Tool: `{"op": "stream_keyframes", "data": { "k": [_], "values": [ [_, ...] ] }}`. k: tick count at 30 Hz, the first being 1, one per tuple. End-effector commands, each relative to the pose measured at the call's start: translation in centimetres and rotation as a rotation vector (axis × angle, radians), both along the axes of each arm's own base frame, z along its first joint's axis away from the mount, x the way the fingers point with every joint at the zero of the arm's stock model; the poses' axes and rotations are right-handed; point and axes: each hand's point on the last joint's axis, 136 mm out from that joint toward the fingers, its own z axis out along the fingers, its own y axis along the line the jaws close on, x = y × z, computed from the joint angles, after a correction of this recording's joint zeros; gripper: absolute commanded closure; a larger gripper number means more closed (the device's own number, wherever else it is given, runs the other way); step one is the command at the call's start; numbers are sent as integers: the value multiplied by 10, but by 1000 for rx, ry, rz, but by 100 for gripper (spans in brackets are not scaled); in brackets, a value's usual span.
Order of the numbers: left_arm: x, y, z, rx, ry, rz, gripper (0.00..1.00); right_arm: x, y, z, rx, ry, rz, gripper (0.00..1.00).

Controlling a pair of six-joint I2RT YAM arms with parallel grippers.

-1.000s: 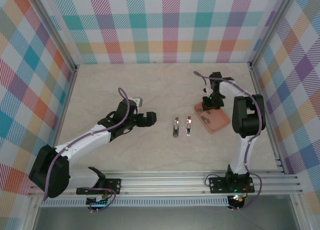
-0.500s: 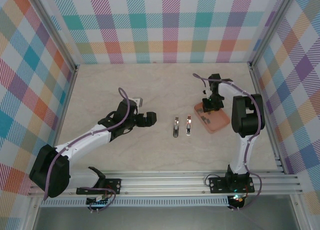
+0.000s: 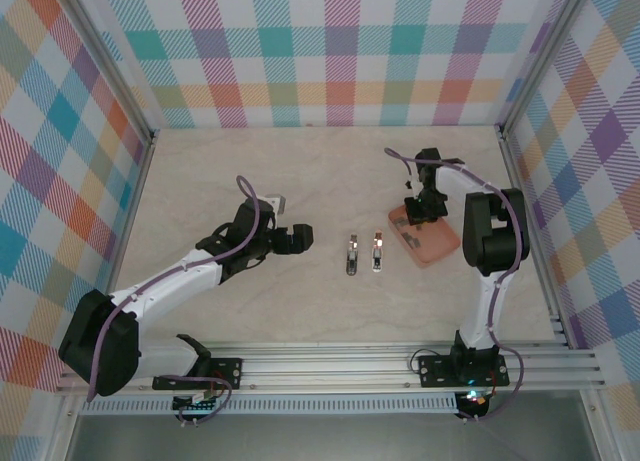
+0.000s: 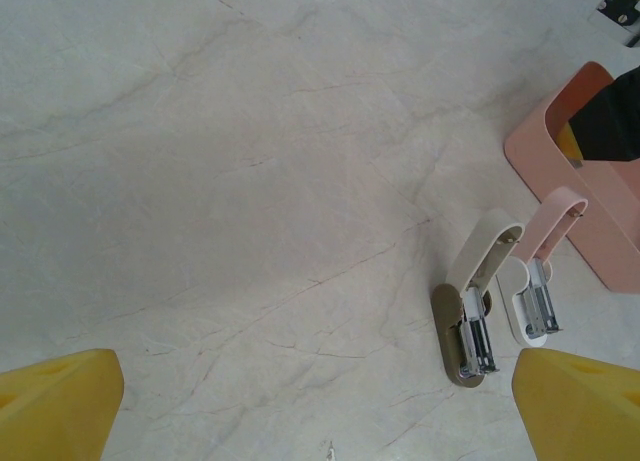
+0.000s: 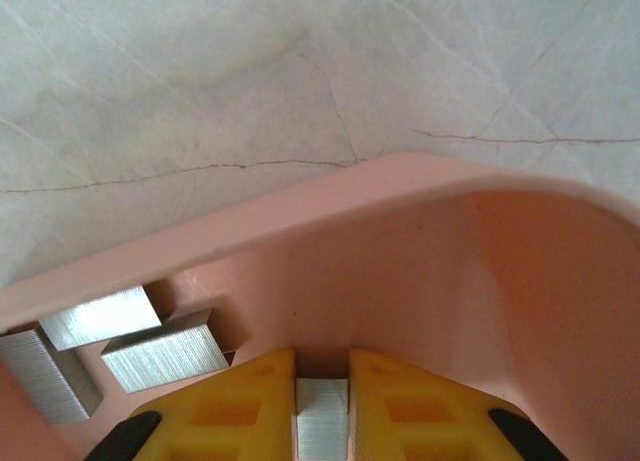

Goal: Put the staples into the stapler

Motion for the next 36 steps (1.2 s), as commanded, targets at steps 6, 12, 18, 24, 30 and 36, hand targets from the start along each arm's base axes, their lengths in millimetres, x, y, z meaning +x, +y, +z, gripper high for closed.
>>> {"op": "stream_keyframes", "data": {
  "k": [6,12,18,24,30,36],
  "values": [
    [9,0,23,-51,-82,18,0,2,1,24,9,-89,-46,83],
    [5,3,19,-40,-100,7,0,-10,6,67,73,-181,-97,83],
    [5,5,15,-10,-124,-10,0,-57,20,95,81,-202,-128,82],
    [7,0,7,0,-127,-42,0,-115,33,95,48,-161,-144,82],
    [5,-3,5,-33,-145,-53,0,-166,53,81,65,-101,-177,82],
    [1,-4,11,-24,-186,-98,0,-195,72,47,53,-19,-191,82]
  ]
}}
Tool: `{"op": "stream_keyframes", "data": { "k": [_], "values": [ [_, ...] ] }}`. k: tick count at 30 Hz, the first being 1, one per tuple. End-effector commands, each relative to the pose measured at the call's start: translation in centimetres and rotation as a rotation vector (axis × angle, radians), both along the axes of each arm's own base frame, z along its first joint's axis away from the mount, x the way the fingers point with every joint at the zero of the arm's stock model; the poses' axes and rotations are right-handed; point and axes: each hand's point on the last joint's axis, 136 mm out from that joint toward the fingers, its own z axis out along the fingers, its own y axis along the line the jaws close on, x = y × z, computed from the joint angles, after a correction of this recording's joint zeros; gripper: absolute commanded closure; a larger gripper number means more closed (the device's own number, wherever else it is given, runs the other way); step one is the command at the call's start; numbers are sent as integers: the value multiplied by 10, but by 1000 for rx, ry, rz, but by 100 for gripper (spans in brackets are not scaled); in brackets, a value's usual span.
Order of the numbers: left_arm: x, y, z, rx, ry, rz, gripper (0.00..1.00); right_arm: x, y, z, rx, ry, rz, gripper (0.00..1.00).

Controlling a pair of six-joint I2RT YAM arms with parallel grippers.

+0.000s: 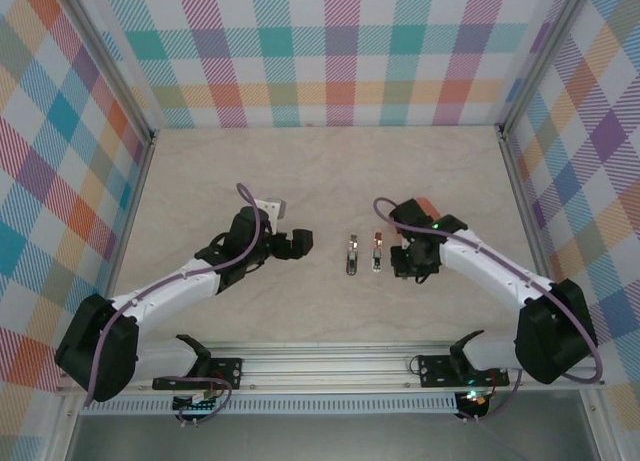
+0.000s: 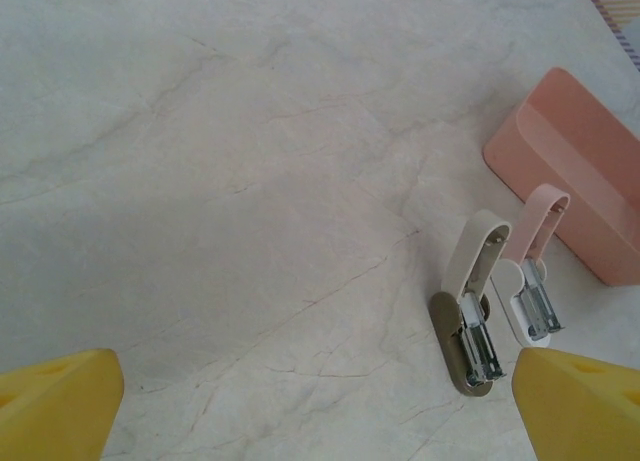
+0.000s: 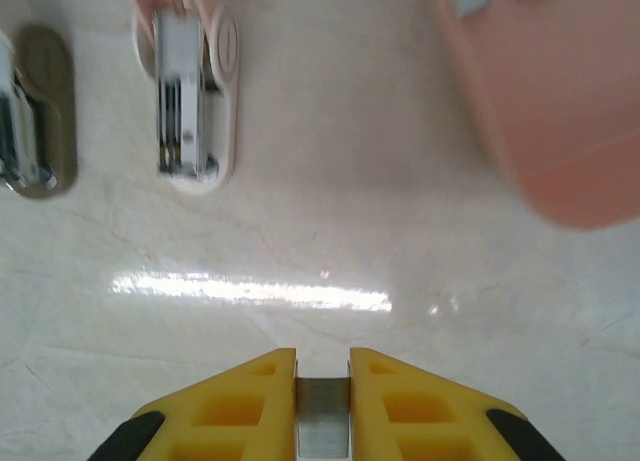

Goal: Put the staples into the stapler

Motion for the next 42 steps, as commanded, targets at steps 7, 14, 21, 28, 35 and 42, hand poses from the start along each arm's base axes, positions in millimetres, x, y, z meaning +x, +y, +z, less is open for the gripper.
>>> {"op": "stream_keyframes", "data": {
  "k": [7,14,21,28,35,42],
  "values": [
    [-3,6,25,-14,-142,-29,0,-17,13,-44,-40,106,-111,82],
    [-4,10,24,6,-138,-22,0,-20,11,-65,-78,153,-137,82],
    [-1,6,23,-1,-129,-29,0,-25,8,-75,-121,195,-127,80],
    [0,2,25,-8,-128,-37,0,-24,9,-44,-128,206,-93,67],
    [-1,3,24,-6,-125,-39,0,-28,13,-29,-99,292,-64,67],
    [-5,6,24,-1,-124,-36,0,-21,14,-35,-122,330,53,67]
  ]
}}
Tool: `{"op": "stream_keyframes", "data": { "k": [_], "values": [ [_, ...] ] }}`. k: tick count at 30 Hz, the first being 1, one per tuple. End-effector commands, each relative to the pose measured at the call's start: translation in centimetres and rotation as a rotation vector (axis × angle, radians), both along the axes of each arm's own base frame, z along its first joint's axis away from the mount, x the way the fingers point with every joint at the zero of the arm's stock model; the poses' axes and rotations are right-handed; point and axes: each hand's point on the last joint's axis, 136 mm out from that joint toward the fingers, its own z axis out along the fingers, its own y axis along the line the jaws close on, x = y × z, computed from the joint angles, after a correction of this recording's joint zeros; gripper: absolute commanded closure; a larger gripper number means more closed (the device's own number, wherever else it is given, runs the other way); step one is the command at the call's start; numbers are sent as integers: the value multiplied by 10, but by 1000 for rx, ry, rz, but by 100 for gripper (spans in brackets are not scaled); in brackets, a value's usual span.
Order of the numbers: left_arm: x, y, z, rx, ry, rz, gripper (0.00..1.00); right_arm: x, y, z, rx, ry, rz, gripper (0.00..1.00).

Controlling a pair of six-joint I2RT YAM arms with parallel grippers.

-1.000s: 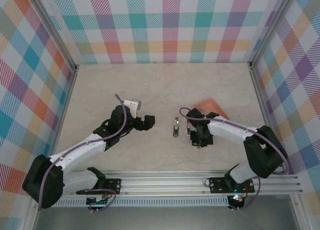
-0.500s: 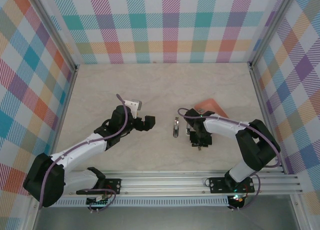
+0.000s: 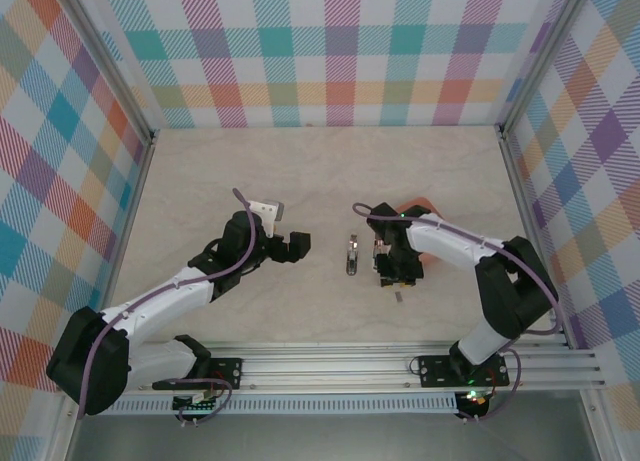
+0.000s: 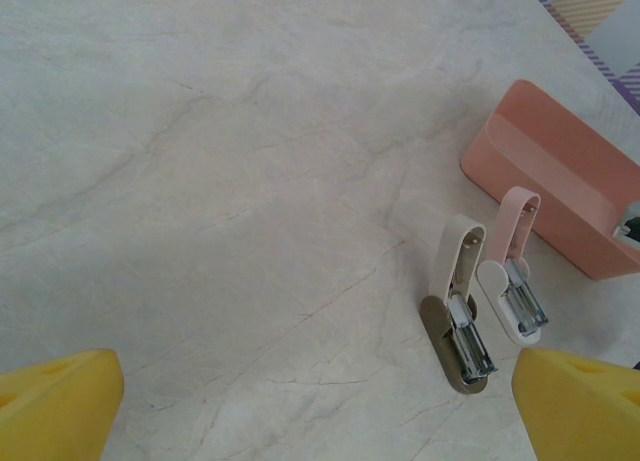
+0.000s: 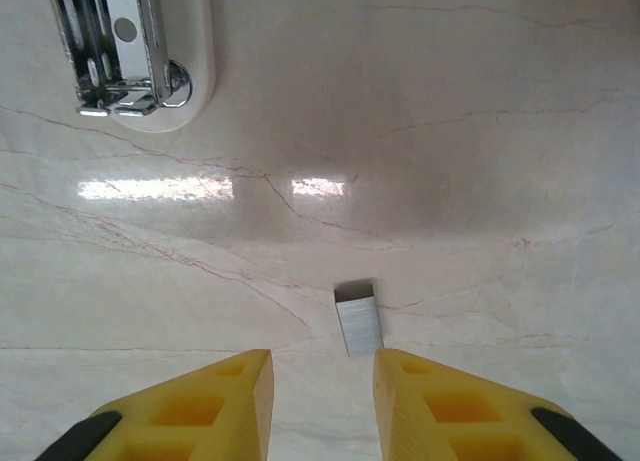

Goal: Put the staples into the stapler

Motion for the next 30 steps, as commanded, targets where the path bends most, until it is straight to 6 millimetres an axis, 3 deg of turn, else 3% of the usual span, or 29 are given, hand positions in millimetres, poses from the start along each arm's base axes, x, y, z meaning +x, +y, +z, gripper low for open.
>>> {"op": "stream_keyframes", "data": {
  "k": [1,30],
  "values": [
    [1,3,11,-6,-30,5,0,-8,-4,-4,-21,84,74,67],
    [-1,6,14,-21,-39,16,0,-13,-13,-38,-12,165,50,71]
  ]
}}
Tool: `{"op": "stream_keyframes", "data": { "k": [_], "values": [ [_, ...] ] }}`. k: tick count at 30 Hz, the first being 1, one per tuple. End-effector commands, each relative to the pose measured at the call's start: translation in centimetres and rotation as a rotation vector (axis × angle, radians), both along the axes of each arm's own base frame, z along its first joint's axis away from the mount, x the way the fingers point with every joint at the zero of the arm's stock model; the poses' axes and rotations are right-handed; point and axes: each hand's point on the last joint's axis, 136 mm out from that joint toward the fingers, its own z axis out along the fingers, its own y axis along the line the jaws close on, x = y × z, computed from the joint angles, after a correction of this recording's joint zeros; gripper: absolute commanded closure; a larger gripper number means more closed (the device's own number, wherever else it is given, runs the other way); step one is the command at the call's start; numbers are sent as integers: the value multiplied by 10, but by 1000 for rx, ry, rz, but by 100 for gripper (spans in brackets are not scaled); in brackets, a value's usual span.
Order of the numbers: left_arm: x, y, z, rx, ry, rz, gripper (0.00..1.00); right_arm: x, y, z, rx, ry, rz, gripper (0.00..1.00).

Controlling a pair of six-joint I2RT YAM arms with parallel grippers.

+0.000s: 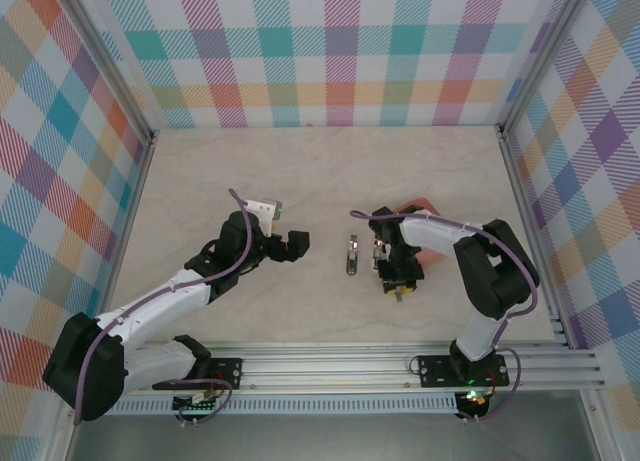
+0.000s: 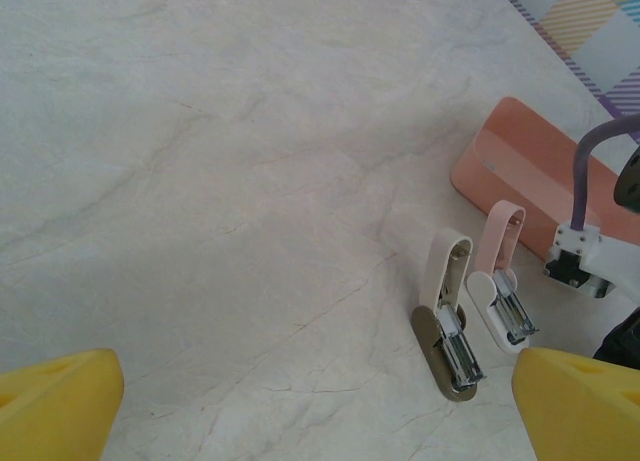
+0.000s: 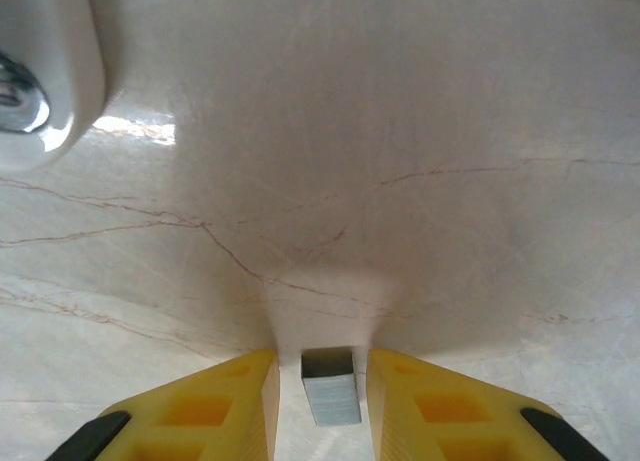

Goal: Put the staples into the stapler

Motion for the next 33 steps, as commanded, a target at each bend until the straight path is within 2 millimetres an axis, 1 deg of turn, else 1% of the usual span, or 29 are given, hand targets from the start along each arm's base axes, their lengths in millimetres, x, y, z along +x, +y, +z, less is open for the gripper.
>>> {"op": "stream_keyframes", "data": {
  "k": [1,9,13,19,24,33],
  "values": [
    [1,4,3,-5,-13,14,0,-7,-4,-7,-6,31,-12,72],
    [1,4,4,-7,-12,10,0,-5,-7,-13,-26,18,-21,80],
    [1,5,5,-10,-18,16,0,-4,-10,-10,-36,-10,-33,82],
    [3,2,4,-17,-25,10,0,8,-12,12,-10,-141,-78,84],
    [5,-3,-1,-21,-15,-7,0,26,-6,37,56,-295,-126,84],
    [8,-7,0,-22,-23,-16,0,57,-3,59,61,-446,-146,83]
  ]
}}
